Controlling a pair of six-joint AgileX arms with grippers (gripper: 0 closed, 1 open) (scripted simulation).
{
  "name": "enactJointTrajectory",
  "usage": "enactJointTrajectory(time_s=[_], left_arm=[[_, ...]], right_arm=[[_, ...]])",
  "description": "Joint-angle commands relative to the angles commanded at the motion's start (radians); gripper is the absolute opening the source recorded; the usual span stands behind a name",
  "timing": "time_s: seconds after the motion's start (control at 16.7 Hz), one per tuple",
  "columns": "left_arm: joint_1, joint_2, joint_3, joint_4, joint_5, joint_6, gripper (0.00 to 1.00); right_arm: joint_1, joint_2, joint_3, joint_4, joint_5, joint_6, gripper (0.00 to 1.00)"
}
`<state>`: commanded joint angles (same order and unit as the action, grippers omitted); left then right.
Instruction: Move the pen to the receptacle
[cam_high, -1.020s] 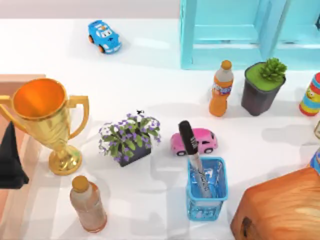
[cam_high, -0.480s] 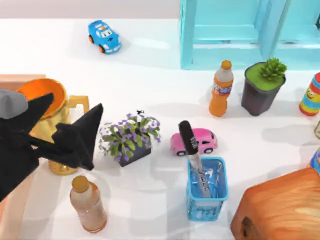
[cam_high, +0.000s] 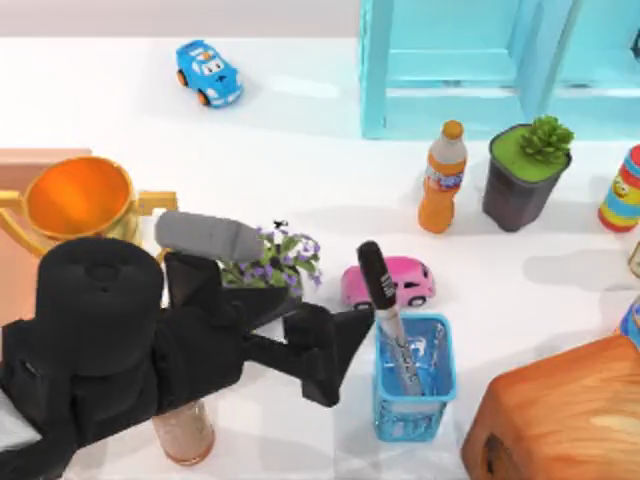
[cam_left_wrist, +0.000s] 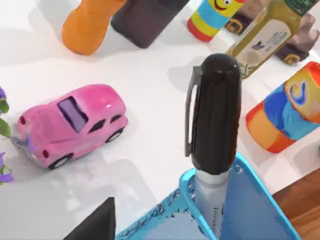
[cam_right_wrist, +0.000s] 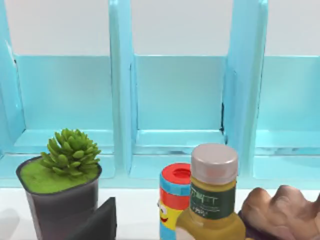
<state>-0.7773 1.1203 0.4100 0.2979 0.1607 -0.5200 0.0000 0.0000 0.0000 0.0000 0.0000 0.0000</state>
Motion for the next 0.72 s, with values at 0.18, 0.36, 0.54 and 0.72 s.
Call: enactJointTrajectory(time_s=[0.18,0.36,0.54,0.72], left_arm=[[-0.038,0.078,-0.022,-0.003,0.004,-0.04,1.0],[-0.04,0.083,-0.025,-0.005,0.004,-0.043,1.0],[-0.037,0.082,-0.023,-0.004,0.003,-0.042,1.0],[-0.053,0.141,0.009,0.025,-0.005,-0.047,1.0]], right_arm=[[0.0,0.0,0.0,0.0,0.0,0.0,1.0],[0.0,0.0,0.0,0.0,0.0,0.0,1.0],[0.0,0.0,0.0,0.0,0.0,0.0,1.0],[0.0,0.0,0.0,0.0,0.0,0.0,1.0]])
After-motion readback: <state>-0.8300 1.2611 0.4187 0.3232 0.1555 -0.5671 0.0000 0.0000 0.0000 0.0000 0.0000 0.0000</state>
